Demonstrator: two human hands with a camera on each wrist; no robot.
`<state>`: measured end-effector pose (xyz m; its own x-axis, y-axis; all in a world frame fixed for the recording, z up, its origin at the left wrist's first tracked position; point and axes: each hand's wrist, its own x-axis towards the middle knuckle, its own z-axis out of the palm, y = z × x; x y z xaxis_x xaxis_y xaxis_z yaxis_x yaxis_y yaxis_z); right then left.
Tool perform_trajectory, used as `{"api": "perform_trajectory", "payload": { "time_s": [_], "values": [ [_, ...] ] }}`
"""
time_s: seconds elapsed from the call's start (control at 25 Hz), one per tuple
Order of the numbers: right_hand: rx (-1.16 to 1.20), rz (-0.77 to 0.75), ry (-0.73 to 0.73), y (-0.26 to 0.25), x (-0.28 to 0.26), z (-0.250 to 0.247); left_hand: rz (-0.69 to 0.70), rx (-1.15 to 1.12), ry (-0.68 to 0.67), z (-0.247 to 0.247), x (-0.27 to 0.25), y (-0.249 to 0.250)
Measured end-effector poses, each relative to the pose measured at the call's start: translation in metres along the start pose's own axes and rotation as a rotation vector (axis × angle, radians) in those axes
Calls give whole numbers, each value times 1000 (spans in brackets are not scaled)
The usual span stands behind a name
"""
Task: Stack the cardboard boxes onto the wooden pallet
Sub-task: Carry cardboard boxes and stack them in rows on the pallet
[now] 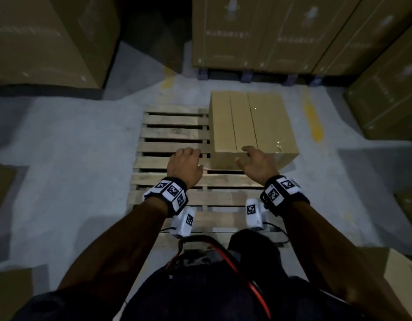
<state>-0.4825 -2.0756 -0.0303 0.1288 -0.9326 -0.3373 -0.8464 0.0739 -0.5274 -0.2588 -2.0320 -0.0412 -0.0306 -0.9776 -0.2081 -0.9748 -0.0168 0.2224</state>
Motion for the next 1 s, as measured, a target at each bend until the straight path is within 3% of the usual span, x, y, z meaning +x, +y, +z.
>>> {"api": "perform_trajectory", "payload": {
  "time_s": [0.24,0.56,0.76,1.0],
  "values": [
    [-92,-99,-79,-12,-52,36,-140,-68,75,11,-85,-8],
    [-162,-331,-211,-29,-153,93,-357,-113,125,27,-240,-17],
    [-198,-450,-294,-77,-198,138,-530,-157,200,32,-322,-48],
    [-249,-629,-396,-165,-243,210,-719,-226,301,40,-414,-125]
  ]
}}
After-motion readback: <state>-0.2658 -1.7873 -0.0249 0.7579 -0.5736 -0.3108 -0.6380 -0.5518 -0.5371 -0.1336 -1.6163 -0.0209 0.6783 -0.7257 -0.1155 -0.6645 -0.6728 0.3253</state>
